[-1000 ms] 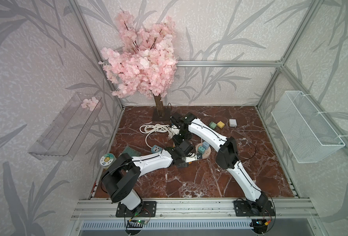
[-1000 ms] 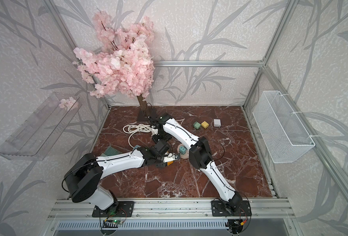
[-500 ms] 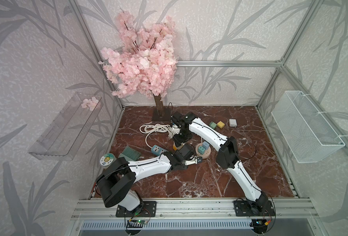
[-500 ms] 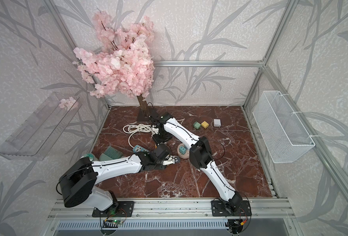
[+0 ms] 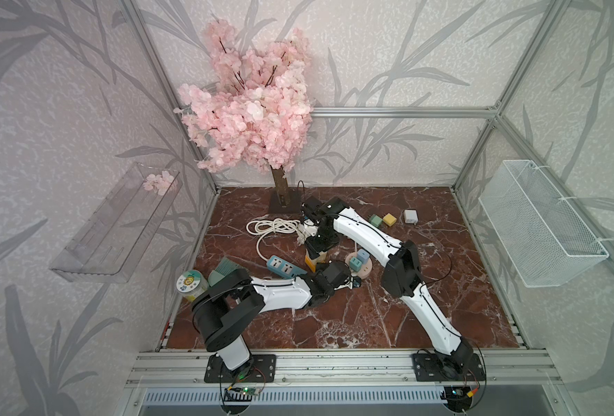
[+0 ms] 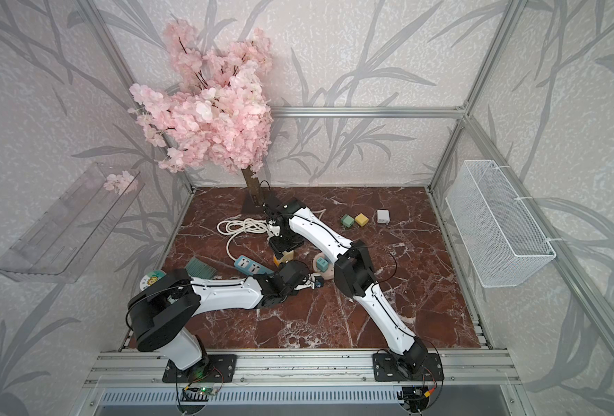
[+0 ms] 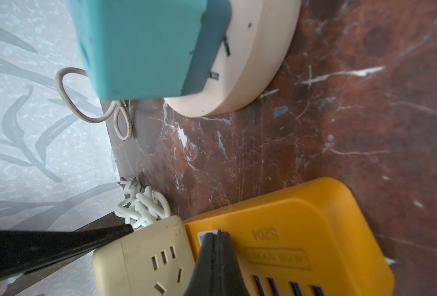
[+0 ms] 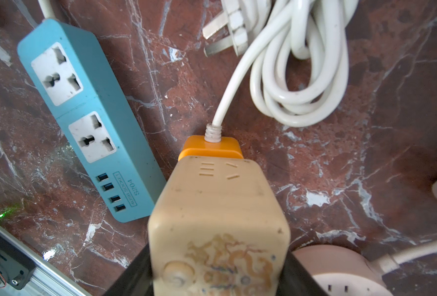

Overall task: Pull the plug off the socket
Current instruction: Remove the plug from the socket.

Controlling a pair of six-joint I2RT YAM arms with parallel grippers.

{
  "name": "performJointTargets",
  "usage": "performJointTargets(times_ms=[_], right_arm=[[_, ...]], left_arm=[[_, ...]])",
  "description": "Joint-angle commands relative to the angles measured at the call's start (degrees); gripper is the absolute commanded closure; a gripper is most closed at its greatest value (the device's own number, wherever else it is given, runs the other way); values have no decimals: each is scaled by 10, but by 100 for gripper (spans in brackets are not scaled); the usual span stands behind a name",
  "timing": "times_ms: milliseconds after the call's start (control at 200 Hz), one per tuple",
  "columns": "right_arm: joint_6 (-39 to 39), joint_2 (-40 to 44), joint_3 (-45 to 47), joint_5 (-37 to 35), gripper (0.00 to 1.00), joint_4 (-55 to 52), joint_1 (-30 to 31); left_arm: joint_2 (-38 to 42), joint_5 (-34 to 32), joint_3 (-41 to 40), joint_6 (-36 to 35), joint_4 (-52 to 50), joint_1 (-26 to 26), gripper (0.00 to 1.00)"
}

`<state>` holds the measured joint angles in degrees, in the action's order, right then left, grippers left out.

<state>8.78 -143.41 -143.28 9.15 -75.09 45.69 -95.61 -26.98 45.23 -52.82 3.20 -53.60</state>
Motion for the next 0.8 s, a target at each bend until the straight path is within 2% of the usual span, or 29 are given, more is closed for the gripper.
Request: performJointTargets(times_ms=[0, 240, 505, 795], right_arm=[[3, 9, -16, 18, 100, -25, 1], [4, 7, -20, 18, 100, -26, 1], [4, 8, -22, 21, 100, -28, 1], [-3, -3, -65, 3, 100, -59, 0]], left_arm=[[0, -14, -7, -15, -5, 0, 100], [41, 7, 7, 17, -98, 1, 100], [6, 6, 1, 13, -81, 6, 100], [0, 65, 6, 35, -185, 6, 100]])
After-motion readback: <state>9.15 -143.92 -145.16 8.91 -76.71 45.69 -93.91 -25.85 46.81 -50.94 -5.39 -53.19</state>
